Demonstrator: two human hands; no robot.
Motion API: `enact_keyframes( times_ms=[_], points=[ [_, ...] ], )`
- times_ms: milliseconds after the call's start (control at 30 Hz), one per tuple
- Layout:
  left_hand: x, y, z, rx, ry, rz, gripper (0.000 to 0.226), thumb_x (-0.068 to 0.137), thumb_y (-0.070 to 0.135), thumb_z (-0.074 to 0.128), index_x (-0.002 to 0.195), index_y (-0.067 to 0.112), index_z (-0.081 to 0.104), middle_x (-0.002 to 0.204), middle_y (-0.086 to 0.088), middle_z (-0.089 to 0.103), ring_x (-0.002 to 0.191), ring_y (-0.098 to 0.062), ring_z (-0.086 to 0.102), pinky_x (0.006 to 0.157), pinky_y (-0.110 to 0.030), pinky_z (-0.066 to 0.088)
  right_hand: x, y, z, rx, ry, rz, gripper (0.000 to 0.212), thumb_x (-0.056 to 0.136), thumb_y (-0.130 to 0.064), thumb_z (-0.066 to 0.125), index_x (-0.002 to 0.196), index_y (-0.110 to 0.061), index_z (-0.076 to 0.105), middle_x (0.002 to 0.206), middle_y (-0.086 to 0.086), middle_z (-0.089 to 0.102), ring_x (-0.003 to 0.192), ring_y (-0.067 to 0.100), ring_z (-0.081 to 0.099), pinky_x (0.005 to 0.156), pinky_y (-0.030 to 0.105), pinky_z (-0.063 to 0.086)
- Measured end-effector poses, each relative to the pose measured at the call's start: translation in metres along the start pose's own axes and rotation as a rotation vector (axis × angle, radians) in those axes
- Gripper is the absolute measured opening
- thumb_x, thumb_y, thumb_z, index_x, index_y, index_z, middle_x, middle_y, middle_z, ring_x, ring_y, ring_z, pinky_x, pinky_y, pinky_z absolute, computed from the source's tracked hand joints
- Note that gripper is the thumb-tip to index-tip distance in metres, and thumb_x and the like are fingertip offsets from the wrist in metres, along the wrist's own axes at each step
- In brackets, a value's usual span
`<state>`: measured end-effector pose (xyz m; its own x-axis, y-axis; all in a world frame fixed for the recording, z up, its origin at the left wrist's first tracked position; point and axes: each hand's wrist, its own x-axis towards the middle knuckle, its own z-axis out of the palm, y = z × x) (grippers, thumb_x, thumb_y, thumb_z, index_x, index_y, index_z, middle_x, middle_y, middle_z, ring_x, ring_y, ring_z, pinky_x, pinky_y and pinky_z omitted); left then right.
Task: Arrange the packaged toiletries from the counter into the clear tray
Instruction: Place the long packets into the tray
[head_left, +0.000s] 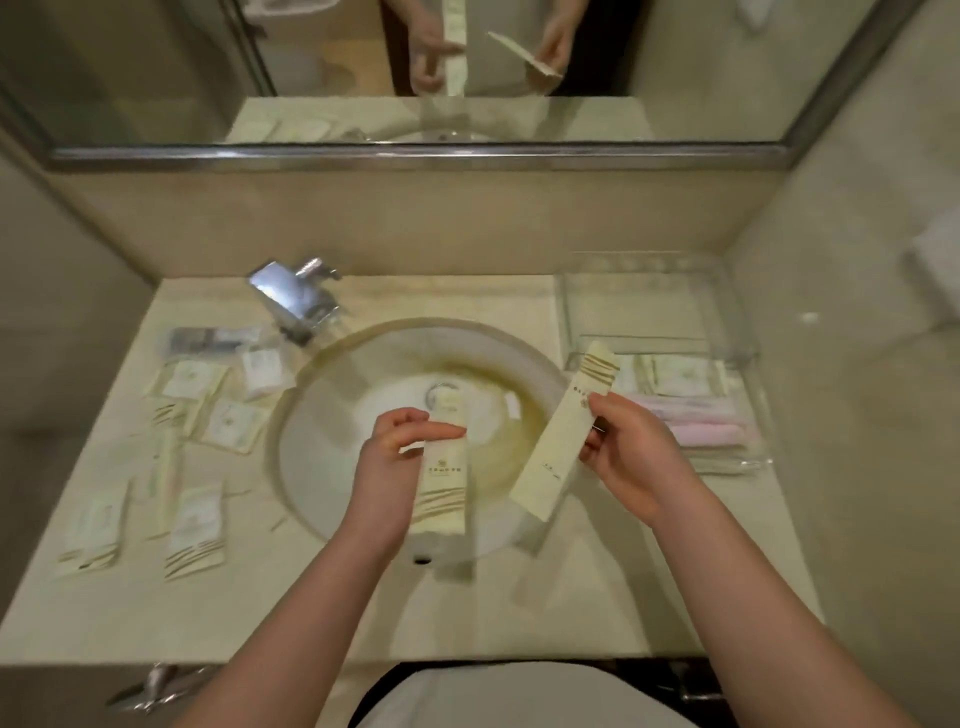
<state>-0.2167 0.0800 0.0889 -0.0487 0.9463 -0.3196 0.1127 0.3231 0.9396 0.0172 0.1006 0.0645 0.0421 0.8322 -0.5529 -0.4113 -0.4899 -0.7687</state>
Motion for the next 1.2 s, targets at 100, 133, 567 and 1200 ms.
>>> enact_keyframes(
  times_ms=[100,133,567,1200],
  points=[
    [0.003,0.011,0.045,-0.084,-0.044,-0.007,0.037,0.081,-0.016,0.063,0.085,0.018,0.079,0.103,0.003,0.069,0.085,-0.007,0.07,0.07,-0.015,0.052,-0.005,-0.018,-0.033,0.038,0.019,-0.015,0.022,0.099,-0.012,0.049,0.086,-0.015,0.066,0.078,0.003,0.062,0.066,0.014,0.052,0.069,0.031,0.04],
    [0.002,0.013,0.058,-0.077,-0.059,-0.015,0.035,0.084,-0.011,0.063,0.088,0.02,0.08,0.099,0.004,0.075,0.089,-0.011,0.072,0.074,-0.019,0.054,-0.006,-0.023,-0.042,0.054,0.019,-0.011,0.021,0.1,-0.012,0.049,0.087,-0.015,0.065,0.076,0.001,0.064,0.064,0.013,0.052,0.068,0.031,0.04],
    [0.008,0.007,0.104,-0.123,0.086,-0.032,0.023,0.09,-0.005,0.059,0.104,0.011,0.067,0.07,-0.004,0.065,0.071,-0.02,0.065,0.07,-0.033,0.059,-0.018,-0.041,-0.084,0.375,0.242,0.015,0.011,0.096,-0.003,0.05,0.088,-0.004,0.057,0.077,0.012,0.07,0.07,0.02,0.075,0.056,0.024,0.06],
    [0.073,-0.009,0.238,-0.61,0.007,-0.754,0.023,0.092,-0.006,0.058,0.115,-0.005,0.058,0.111,-0.018,0.066,0.097,-0.028,0.067,0.064,-0.029,0.061,-0.004,-0.042,-0.133,0.319,0.636,-0.091,0.02,0.098,-0.013,0.047,0.095,-0.007,0.066,0.074,0.005,0.071,0.055,0.009,0.063,0.046,0.02,0.052]
  ],
)
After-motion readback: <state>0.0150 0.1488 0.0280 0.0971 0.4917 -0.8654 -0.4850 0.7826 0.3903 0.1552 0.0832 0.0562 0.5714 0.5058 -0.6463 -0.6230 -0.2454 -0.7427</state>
